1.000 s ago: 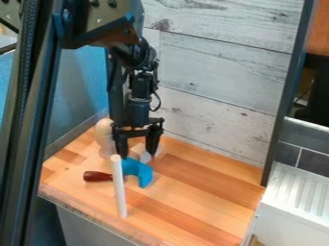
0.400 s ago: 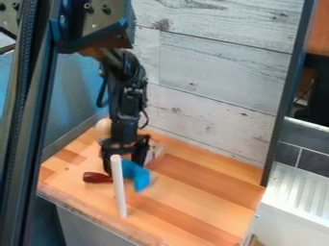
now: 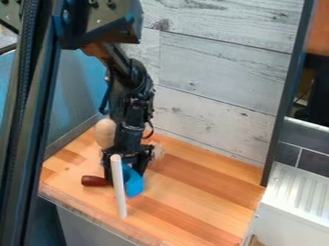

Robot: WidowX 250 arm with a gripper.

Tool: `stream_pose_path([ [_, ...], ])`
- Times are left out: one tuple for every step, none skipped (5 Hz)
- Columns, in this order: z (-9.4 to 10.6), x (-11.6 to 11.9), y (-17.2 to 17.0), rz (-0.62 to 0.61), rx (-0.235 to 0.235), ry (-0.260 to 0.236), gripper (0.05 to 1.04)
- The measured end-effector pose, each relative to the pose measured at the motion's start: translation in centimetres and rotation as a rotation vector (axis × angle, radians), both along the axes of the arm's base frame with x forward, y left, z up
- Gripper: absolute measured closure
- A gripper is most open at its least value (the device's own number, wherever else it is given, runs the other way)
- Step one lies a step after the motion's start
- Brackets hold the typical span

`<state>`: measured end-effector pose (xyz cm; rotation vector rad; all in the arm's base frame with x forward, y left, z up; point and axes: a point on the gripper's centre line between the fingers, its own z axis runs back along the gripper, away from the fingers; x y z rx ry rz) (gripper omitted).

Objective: Move the blue arch to the top center of the table and let it stand on its end

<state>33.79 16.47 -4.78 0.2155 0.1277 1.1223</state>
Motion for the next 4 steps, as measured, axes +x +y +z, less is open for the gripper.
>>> stream_pose_path([
  [0.2,-0.1,-0.1,-0.038,0.025,-0.039,0.474],
  [0.6,0.7,-1.6,-0.172,0.097,-0.107,0.656],
  [0.6,2.2,-4.4,-0.32,0.255,-0.187,0.792],
  [1.0,3.8,-5.8,-0.418,0.332,-0.213,0.796],
])
